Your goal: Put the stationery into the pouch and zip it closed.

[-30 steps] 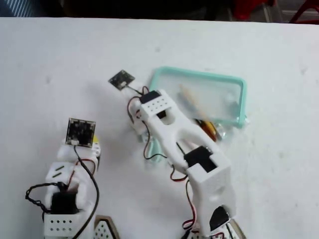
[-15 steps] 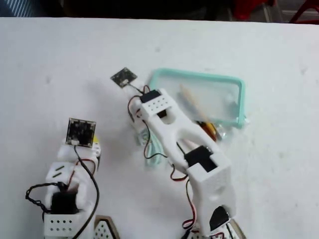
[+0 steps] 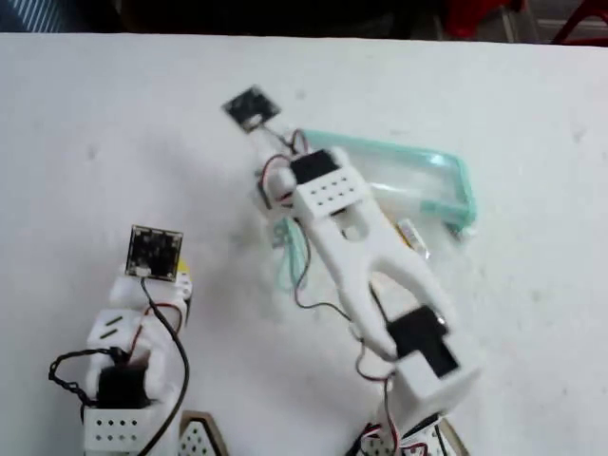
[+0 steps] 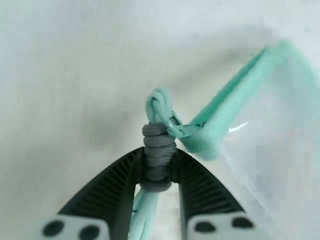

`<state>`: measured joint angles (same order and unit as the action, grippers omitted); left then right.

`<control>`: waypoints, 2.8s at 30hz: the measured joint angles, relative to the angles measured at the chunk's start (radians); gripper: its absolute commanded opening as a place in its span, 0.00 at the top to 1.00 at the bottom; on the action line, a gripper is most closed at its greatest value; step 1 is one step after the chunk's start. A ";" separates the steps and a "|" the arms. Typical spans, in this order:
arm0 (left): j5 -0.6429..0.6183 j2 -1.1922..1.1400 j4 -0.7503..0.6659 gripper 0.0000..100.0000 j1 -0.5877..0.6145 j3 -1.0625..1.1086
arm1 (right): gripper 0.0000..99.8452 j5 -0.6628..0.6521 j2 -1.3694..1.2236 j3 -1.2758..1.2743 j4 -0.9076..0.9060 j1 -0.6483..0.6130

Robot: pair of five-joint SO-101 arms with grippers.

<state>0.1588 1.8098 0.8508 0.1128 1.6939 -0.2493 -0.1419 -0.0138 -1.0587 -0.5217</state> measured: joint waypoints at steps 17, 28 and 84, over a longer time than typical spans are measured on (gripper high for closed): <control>0.000 0.000 0.000 0.97 0.000 0.000 | 0.98 0.000 0.522 0.186 -0.043 0.161; 0.077 0.000 0.015 0.97 0.000 0.000 | 0.98 0.000 0.542 0.451 -0.146 0.008; 0.353 0.018 0.535 0.75 0.094 -0.626 | 0.98 -0.002 0.454 0.374 -0.589 -0.201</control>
<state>0.5117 1.8282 1.3863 0.2064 1.0679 -0.2509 0.3122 0.3606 -1.6479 -0.7227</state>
